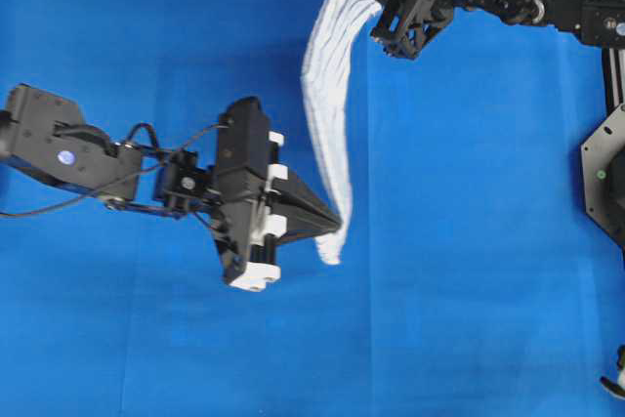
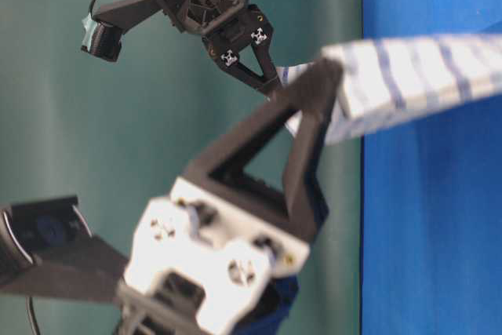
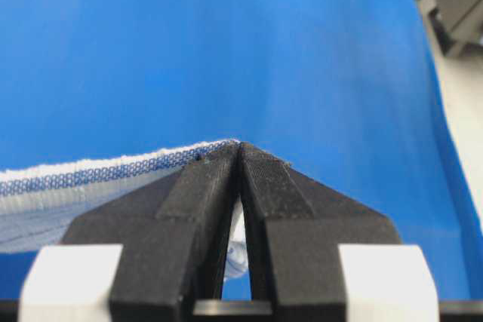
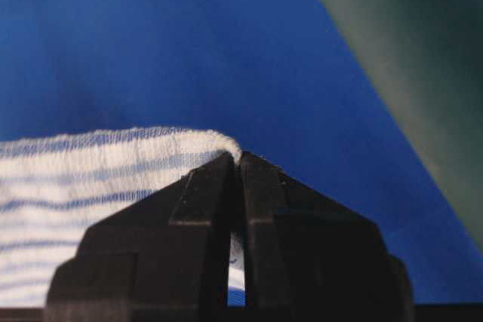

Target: Fold the blue towel.

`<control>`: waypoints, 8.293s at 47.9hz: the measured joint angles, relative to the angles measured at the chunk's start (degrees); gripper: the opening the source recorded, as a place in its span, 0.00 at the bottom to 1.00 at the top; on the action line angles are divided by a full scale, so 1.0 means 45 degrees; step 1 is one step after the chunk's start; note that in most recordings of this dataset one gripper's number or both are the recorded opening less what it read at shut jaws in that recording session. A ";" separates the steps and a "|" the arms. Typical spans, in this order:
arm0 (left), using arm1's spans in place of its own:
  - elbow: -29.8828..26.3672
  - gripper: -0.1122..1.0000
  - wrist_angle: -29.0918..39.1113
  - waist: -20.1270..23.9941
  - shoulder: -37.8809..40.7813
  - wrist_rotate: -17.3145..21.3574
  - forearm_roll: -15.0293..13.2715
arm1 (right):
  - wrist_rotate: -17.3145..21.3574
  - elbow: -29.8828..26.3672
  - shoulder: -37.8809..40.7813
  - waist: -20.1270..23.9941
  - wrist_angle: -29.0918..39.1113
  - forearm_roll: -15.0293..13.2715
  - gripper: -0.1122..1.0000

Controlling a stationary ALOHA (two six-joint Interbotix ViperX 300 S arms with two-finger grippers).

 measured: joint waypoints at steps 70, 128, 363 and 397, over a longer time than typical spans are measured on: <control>0.2383 0.12 -0.1660 -0.0547 -0.0098 -0.0215 -0.0371 | -0.0527 -0.3926 0.4219 0.0098 0.1934 -0.0039 0.13; 0.5430 0.82 0.1289 0.3691 -0.5098 0.1699 -0.0410 | -0.0371 0.0078 0.0488 0.0098 0.0723 0.0313 0.89; 0.4473 0.14 -0.1602 0.0039 -0.0488 0.0586 -0.0645 | 0.2383 0.1738 0.1992 0.8164 -0.3516 0.4473 0.17; 0.4453 0.14 -0.1602 -0.0508 -0.0352 0.0137 -0.0645 | 0.2383 0.1426 0.2461 0.9102 -0.3906 0.5352 0.17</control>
